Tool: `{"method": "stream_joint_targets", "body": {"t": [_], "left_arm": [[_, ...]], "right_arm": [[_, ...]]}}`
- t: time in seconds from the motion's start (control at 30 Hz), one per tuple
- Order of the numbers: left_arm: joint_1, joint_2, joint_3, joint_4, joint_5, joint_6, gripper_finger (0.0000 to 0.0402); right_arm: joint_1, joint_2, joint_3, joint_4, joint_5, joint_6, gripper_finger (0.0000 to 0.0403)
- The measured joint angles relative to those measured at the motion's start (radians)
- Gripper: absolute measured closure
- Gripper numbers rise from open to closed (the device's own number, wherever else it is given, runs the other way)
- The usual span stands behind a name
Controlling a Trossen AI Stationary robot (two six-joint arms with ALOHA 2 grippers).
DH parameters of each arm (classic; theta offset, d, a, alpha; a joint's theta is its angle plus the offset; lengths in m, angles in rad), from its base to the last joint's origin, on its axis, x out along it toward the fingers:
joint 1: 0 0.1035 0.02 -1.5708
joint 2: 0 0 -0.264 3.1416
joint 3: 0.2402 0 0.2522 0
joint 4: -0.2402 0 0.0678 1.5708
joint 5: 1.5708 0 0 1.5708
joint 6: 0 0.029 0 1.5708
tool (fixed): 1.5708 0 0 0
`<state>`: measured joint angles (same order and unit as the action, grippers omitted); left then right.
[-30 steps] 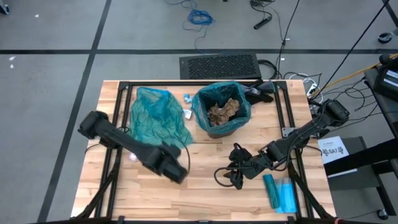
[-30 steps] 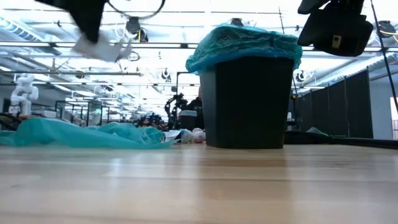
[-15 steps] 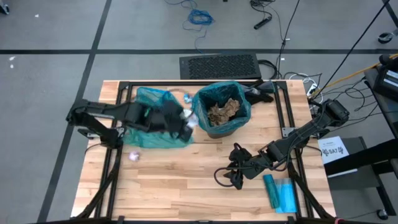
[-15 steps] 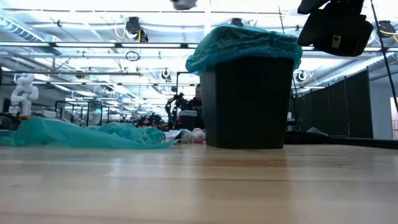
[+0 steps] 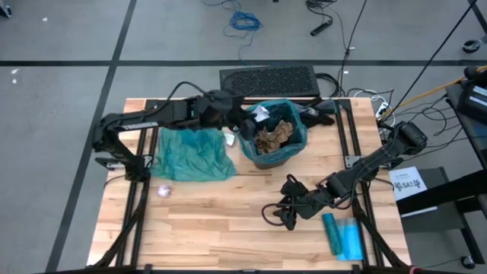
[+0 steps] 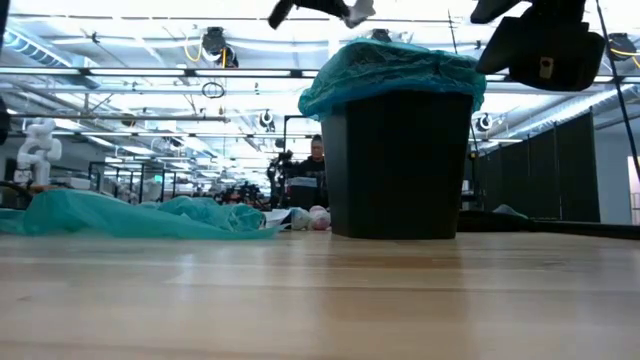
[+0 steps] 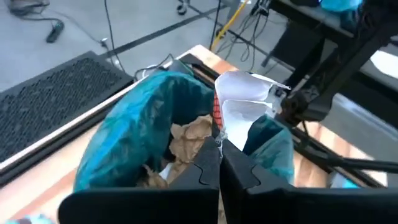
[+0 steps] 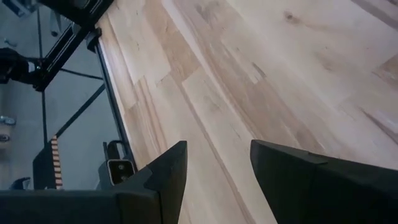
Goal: Place trash/remove bag and relplace
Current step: Put the white paper into the trash bin, then put the pink trash bag into the trash bin
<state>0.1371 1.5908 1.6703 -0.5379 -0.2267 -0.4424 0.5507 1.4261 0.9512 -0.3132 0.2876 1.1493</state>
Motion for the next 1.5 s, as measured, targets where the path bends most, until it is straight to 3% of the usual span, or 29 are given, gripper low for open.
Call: {"method": "stream_joint_targets", "body": {"t": [0.37, 0.6, 0.77, 0.9, 1.07, 1.23, 1.33, 1.5], "left_arm": [[0.058, 0.144, -0.001, 0.039, 0.179, 0.005, 0.0322], [0.06, 0.121, 0.0, 0.034, 0.221, 0.075, 0.0311], [0.048, 0.064, 0.021, -0.093, 0.254, 0.083, 0.0311], [-0.01, -0.021, 0.022, -0.265, 0.17, 0.071, 0.0313], [-0.118, -0.11, 0.024, -0.538, 0.058, -0.135, 0.0313], [-0.262, -0.122, 0.022, -0.79, -0.047, -0.403, 0.0313], [-0.343, -0.123, -0.022, -0.861, -0.109, -0.578, 0.0313], [-0.448, -0.121, -0.161, -0.886, -0.087, -0.809, 0.0313]], "right_arm": [[0.0, 0.0, 0.0, -0.003, 0.034, 0.063, 0.0234], [-0.001, 0.0, 0.0, -0.003, 0.073, 0.07, 0.0234], [-0.002, 0.0, 0.0, -0.004, 0.081, 0.07, 0.0234], [-0.002, 0.0, 0.0, -0.003, 0.08, 0.064, 0.0234], [-0.002, 0.0, 0.0, -0.004, 0.08, 0.044, 0.0234], [-0.002, 0.0, 0.0, -0.004, 0.078, 0.027, 0.0234], [-0.002, 0.0, 0.0, -0.005, 0.078, 0.017, 0.0234], [-0.002, 0.0, 0.0, -0.005, 0.077, 0.0, 0.0234]]}}
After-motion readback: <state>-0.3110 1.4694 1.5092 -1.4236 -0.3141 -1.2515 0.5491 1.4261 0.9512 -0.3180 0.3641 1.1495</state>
